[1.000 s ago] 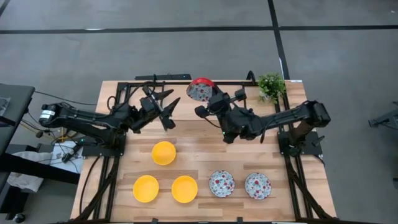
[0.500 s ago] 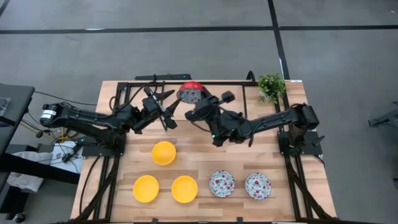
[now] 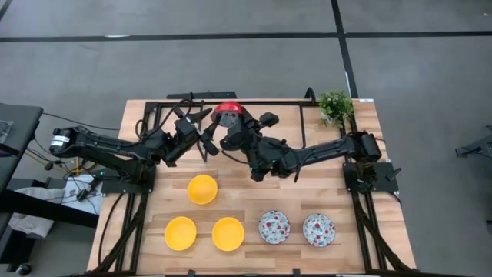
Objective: Pick & Place Mini bowls
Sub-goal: Put the top white patterned bowl on the shelf
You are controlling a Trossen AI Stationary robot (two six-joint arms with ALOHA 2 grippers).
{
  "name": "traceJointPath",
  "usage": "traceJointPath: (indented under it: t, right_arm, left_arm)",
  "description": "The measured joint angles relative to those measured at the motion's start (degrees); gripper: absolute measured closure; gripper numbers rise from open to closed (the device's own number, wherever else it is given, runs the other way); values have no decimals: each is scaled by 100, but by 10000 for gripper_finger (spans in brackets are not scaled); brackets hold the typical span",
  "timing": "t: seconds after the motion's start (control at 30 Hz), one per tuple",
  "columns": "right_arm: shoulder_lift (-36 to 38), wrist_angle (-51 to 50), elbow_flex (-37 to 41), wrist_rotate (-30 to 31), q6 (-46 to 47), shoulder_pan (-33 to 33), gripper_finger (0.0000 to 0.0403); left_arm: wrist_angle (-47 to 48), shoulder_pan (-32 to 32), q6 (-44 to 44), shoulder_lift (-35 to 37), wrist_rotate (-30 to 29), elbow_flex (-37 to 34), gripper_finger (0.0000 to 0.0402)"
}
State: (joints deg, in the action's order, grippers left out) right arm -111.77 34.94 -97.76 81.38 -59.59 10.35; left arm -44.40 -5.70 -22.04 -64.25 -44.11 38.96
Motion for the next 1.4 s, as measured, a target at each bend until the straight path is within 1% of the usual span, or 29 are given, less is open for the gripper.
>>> traceJointPath:
  t: [0.1,0.33,0.4,0.6,0.7,0.87,1.07,1.13,1.2,1.4]
  right_arm:
    - [0,-3,0,0,2,2,400]
    - [0,2,0,32,42,2,400]
    - [0,9,0,15,144,6,399]
    - [0,15,2,51,107,22,399]
    - [0,18,2,46,130,36,399]
    - [0,-1,4,53,131,90,394]
    - [0,-22,4,39,254,105,367]
    - [0,-28,4,-64,252,103,358]
    - [-1,-52,11,-55,249,127,351]
    - [-2,-26,11,-2,-58,136,331]
  left_arm:
    - [43,1,0,0,-5,0,257]
    - [47,3,20,2,-70,0,361]
    - [48,9,26,0,-64,0,382]
    - [169,12,254,11,44,0,369]
    - [229,19,324,11,66,0,386]
    - [274,20,490,9,138,0,387]
    - [317,19,555,4,197,0,392]
    - [378,7,577,-7,384,-2,392]
    - [384,-3,594,-16,420,-2,392]
    - [404,-6,587,-15,391,-4,393]
